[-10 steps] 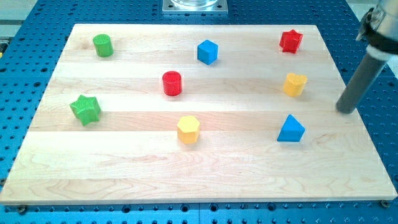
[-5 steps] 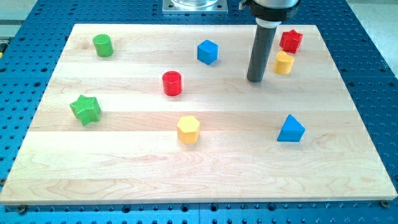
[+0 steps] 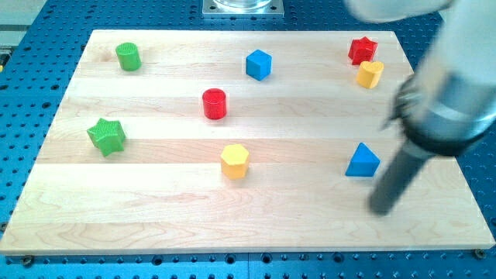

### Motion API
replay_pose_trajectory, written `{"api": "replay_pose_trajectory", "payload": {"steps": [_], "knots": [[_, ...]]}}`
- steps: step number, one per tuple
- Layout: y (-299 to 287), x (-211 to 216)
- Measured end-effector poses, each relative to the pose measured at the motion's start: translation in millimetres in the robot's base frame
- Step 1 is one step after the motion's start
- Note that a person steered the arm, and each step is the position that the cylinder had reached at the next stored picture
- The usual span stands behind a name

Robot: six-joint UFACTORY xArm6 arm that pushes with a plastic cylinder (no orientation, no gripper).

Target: Place the triangle bottom to the yellow heart

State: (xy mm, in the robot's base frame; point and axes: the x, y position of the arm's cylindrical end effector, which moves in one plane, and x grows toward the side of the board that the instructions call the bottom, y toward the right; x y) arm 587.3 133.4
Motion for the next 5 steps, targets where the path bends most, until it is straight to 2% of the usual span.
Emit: {"api": "replay_pose_trajectory", "payload": {"steps": [1,2,3,4,5], "knots": [[-12.7,-44.1],[54.5,-108.4],[70.6,-125.8],[51.0,-74.3],[102.5,-90.9]]}}
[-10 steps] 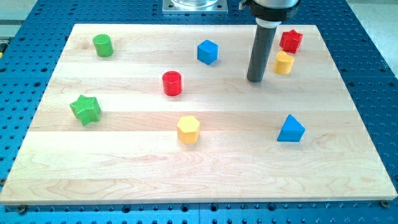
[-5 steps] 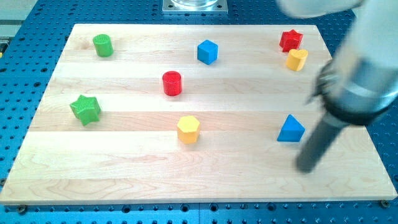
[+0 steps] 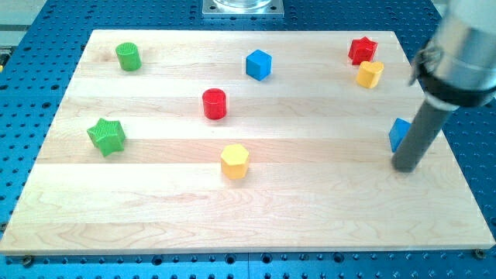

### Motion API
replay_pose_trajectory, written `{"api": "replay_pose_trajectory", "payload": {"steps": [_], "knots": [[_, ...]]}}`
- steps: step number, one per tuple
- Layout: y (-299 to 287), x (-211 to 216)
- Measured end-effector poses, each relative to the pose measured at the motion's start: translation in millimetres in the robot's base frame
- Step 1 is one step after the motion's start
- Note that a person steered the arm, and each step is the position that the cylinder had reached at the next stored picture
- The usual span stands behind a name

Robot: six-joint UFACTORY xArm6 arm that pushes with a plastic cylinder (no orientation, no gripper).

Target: Place the triangle bottom to the yellow heart

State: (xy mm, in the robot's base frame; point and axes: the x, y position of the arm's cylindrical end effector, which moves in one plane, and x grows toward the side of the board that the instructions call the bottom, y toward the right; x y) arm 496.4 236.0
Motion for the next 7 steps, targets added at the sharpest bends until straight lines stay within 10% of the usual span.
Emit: {"api": "replay_pose_trajectory", "payload": {"steps": [5,7], "knots": [[27.0,-87.1],[-35.4,-44.5]]}}
